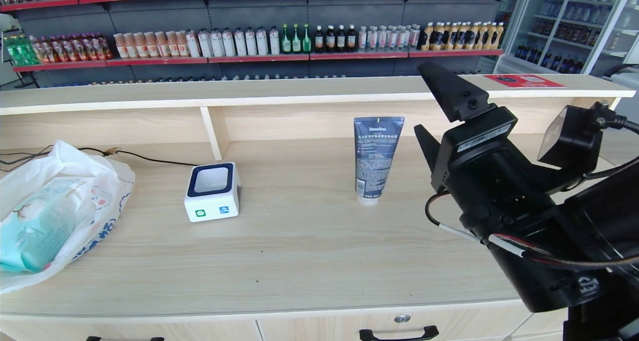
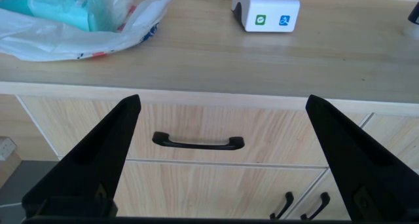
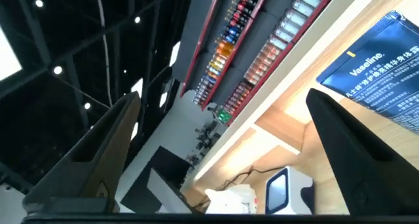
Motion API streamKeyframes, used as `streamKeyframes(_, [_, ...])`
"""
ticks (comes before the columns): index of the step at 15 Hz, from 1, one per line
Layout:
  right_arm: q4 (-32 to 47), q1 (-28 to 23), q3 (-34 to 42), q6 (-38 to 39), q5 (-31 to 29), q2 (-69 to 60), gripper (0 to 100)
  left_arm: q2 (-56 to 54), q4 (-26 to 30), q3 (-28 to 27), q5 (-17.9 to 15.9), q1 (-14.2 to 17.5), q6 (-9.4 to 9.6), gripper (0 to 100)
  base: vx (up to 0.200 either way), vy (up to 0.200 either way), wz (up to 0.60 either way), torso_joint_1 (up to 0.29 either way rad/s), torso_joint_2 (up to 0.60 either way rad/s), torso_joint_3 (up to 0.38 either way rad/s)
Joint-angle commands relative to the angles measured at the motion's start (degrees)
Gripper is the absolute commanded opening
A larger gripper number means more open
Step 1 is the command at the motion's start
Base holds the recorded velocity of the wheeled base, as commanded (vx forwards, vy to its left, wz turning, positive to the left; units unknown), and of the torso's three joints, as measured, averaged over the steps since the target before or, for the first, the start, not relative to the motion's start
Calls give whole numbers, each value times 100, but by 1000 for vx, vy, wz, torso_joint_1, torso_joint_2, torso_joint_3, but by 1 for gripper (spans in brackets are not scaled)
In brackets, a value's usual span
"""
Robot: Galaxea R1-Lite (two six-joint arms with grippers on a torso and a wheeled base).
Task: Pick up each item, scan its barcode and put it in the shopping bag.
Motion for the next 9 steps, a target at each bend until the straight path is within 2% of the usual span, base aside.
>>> streamKeyframes(1, [-8,1,354,-474,346,-229,100,-2,-2,0,1,4,-1,100,0,0,0,0,0,0])
streamKeyframes(3, [-8,-43,398,-1054,873,-299,100,-2,-2,0,1,4,-1,100,0,0,0,0,0,0])
streamKeyframes(9, [-8,-43,433,-1203,926,-202,100,-2,-2,0,1,4,-1,100,0,0,0,0,0,0])
